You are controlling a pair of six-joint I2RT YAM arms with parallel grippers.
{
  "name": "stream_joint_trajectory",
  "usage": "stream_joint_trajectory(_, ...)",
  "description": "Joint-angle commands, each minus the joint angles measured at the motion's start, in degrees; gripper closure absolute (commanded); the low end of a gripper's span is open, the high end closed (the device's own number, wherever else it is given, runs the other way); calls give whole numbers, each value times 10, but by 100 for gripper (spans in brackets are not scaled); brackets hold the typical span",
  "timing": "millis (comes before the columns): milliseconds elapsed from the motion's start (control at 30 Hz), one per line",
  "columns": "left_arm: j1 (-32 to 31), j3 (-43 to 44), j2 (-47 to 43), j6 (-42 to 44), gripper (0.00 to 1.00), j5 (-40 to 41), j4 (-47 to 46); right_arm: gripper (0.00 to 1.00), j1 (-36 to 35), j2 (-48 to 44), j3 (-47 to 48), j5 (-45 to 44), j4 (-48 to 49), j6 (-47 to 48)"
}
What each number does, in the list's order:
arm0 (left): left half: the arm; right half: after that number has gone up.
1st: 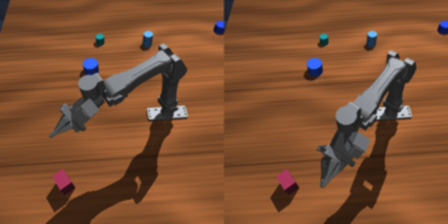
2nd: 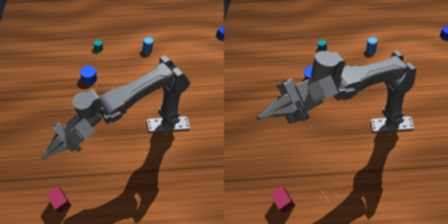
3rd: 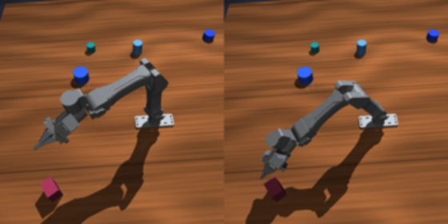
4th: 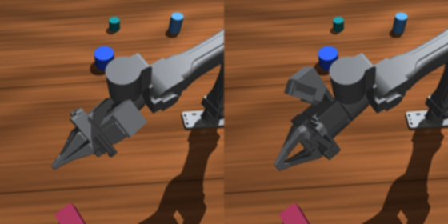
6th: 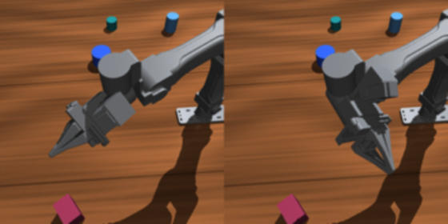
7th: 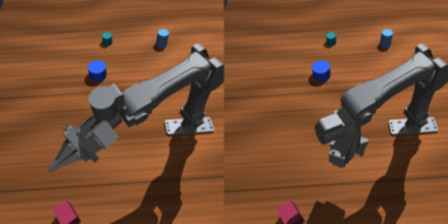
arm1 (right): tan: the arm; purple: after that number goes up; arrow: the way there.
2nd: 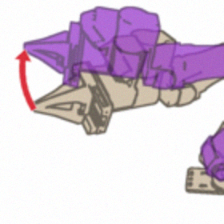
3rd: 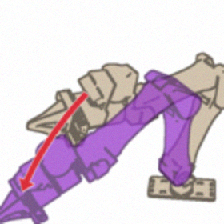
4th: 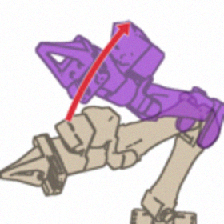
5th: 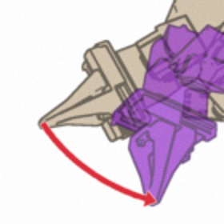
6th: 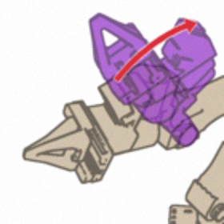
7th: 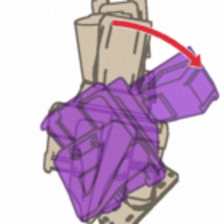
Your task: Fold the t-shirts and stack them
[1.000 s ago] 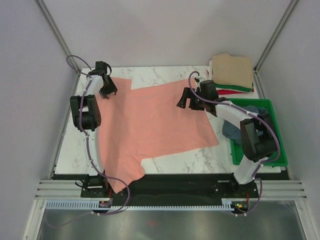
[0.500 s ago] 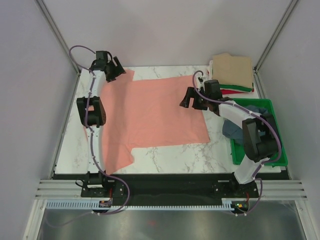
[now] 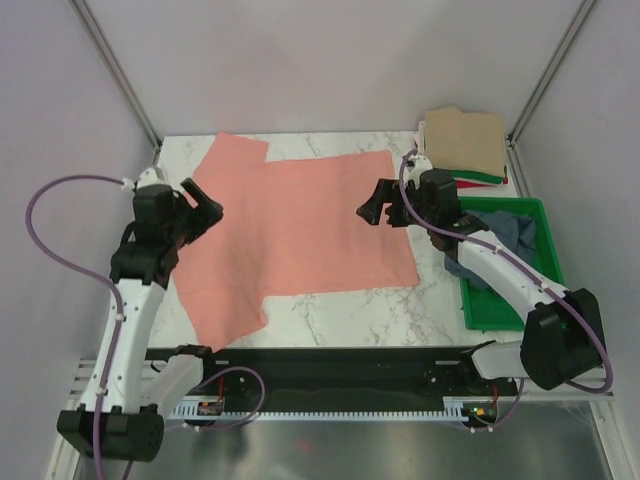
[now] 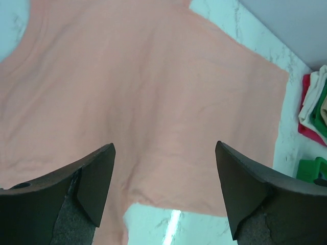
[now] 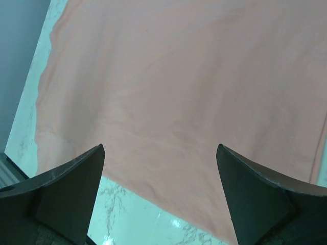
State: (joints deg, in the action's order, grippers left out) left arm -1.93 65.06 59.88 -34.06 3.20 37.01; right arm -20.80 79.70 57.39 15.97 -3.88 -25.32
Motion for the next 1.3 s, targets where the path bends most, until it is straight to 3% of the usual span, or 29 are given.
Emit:
stream_joint_trajectory(0,-52,-137,-50,-83,14,47,112,2,-23,-40,-61,-15,-6,-30)
stream_joint_trajectory(133,-249,-181,-83,-208,13,114,189,2,-62,-80,-134,-65,-1,-68)
stream_joint_trajectory(233,-336,-239,-103,-329,15,141,228,2,-75,-110,-179,-86,-3,-98)
stream_joint_trajectory(300,-375,-313,-163,-440,19,146,227,2,-77,-139,-201,-95,-3,-106)
stream_joint_trajectory(367,-409,-345,-193,-453,23,148,192,2,-78,-166,-231,-98,-4,-110)
stream_joint_trajectory(467,-413,-332,-160,-473,22,187,212,2,-78,-187,-252,-92,-6,-111)
stream_joint_trajectory(600,-412,-290,-44,-472,17,229,239,2,-79,-192,-256,-81,-15,-104)
stream_joint_trajectory(767,-375,-333,21,-451,18,197,154,2,-78,-198,-256,-79,-22,-93)
stream_joint_trajectory(833,-353,-368,16,-428,28,167,107,2,-77,-200,-260,-79,-24,-90)
stream_joint_trajectory(933,-345,-379,-10,-428,34,176,101,2,-78,-197,-267,-83,-24,-84)
stream_joint_trajectory(1000,-343,-383,-19,-420,42,185,100,2,-78,-190,-269,-87,-20,-84)
stream_joint_trajectory(1133,-343,-383,-18,-413,66,205,97,2,-79,-182,-278,-111,-12,-97)
stream_joint_trajectory(1167,-342,-385,-19,-409,76,207,91,2,-78,-184,-280,-120,-12,-102)
stream_joint_trajectory(1267,-342,-386,-18,-387,86,206,74,2,-78,-181,-285,-209,-46,-131)
